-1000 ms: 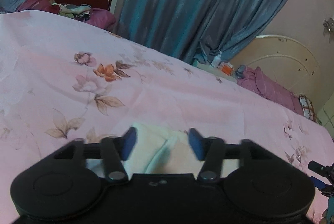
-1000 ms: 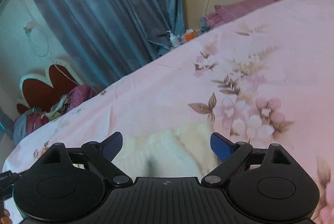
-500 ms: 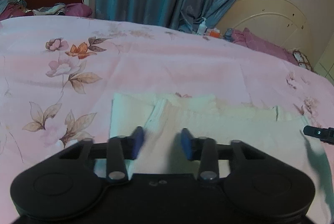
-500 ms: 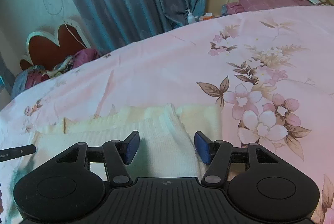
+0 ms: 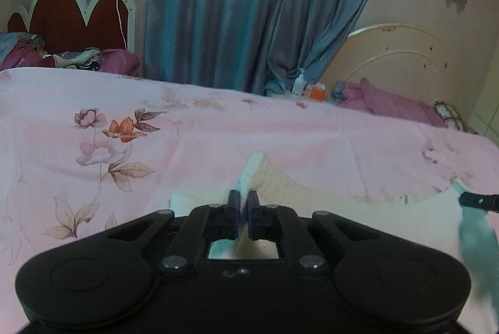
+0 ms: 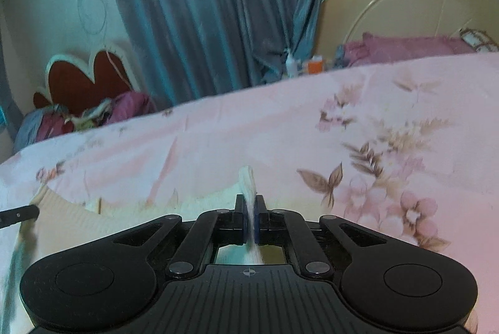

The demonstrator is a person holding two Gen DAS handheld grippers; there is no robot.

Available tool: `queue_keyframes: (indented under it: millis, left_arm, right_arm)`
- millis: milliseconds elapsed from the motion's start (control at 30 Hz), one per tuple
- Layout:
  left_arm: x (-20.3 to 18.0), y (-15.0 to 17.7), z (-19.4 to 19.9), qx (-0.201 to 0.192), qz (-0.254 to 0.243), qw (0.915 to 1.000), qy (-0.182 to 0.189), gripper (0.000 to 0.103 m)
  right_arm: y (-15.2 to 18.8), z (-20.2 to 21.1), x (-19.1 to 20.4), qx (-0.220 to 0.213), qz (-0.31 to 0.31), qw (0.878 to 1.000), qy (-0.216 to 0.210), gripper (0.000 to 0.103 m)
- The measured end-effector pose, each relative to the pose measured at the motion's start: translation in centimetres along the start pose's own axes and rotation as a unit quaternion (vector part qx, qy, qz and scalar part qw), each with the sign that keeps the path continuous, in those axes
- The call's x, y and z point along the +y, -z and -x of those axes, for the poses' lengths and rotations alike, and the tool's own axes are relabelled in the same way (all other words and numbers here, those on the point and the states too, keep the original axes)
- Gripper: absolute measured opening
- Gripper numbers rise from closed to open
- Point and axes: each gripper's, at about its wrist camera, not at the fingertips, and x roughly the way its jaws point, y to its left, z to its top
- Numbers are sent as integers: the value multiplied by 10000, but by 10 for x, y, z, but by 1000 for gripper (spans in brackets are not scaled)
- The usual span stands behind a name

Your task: Fold small clothes

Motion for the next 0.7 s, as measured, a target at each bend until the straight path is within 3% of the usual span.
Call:
queue_keyframes:
  millis: [133, 200, 333, 367, 433, 500, 700]
  left_arm:
    - [4, 9, -15, 121, 67, 9994, -311, 4]
    - [2, 17, -22, 262, -136, 9985, -450, 3]
    - [-3, 23, -21, 321, -386, 9969, -612, 9]
    - [-3, 23, -20, 324, -387, 9967, -640, 13]
    - [1, 21, -16, 331, -244, 9971, -648, 21]
    - [5, 19, -9, 307, -52, 9977, -606, 28]
    - [3, 18, 21, 139, 81, 9990, -420, 40]
  right_arm:
    - [6, -17, -8, 163, -178, 9995, 207, 3]
    - [13, -29, -11, 459, -184, 9985, 243, 3]
    - [16, -24, -15, 380, -169, 9986, 315, 5]
    - [14, -22, -16, 353, -217, 9986, 334, 8]
    - [11, -12, -16, 180, -265, 9988, 361, 43]
    - [9, -1, -10, -9, -195, 9993, 319, 58]
    - [10, 15, 20, 45, 61, 10000, -57, 58]
